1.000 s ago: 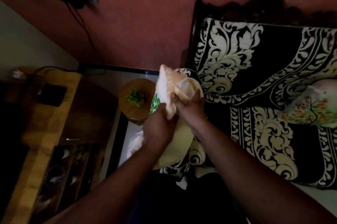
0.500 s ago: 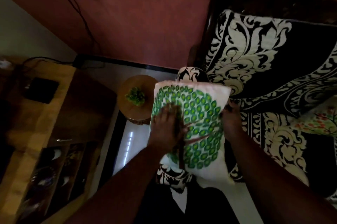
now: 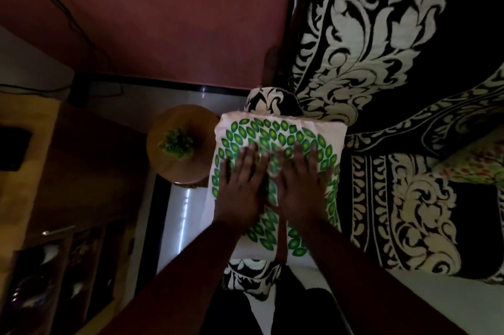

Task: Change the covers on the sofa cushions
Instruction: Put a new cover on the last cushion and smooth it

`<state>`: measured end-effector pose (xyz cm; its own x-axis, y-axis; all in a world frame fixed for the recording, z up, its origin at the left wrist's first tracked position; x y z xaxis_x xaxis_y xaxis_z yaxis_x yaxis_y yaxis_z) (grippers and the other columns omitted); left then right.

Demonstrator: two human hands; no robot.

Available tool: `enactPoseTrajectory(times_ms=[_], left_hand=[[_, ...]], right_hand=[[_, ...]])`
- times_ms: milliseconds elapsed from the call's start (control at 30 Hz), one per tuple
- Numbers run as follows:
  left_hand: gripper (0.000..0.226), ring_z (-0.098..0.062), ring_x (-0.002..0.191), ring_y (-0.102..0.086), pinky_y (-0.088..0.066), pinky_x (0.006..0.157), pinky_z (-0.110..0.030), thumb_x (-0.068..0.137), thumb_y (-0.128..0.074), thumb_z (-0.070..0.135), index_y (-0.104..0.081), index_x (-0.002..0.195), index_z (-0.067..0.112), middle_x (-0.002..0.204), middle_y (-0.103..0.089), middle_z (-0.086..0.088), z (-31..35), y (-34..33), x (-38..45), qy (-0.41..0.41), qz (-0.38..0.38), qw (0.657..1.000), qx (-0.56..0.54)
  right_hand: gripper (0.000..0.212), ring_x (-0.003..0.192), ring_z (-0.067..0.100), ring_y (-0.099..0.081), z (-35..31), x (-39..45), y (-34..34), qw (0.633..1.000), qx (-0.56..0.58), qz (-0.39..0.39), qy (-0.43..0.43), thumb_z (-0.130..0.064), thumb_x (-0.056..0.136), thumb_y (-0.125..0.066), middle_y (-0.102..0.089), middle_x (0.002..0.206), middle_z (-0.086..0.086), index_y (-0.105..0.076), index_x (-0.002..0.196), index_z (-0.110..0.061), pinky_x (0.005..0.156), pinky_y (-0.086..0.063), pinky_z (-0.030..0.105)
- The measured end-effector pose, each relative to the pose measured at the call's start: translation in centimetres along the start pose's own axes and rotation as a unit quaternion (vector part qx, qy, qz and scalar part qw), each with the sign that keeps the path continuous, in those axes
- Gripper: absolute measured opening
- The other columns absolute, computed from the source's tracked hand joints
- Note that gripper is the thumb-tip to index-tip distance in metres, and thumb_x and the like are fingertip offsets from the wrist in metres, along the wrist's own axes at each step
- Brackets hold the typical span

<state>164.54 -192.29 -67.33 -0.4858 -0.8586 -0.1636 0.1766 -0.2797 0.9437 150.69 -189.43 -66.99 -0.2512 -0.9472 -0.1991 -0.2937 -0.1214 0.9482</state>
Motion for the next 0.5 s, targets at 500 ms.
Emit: enactPoseTrajectory(times_ms=[500], left_hand=[[0.081, -0.037, 0.155, -0.002, -0.005, 0.120, -0.065, 0.092, -0.040, 0.054, -0.014, 0.162, 0.023, 0.168, -0.008, -0.013, -4.5, -7.4, 5.3, 0.028, 0.003, 0.999, 0.016]], right_hand=[[0.087, 0.154, 0.037, 0.012, 1.4, 6.3, -9.3, 0.996, -0.021, -0.085, -0.010, -0.077, 0.090, -0.027, 0.013, 0.169, 0.003, 0.005, 0.160, -0.038, 0.109, -0.004, 0.079]])
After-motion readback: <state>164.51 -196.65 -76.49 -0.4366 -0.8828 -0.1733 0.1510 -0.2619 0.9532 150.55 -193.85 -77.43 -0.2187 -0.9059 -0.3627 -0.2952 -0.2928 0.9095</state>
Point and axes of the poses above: each hand's wrist, its own x-axis towards the middle knuckle, its own y-axis out of the back of the hand, z = x × y, the point moved 9 cm from there along x, towards the middle knuckle
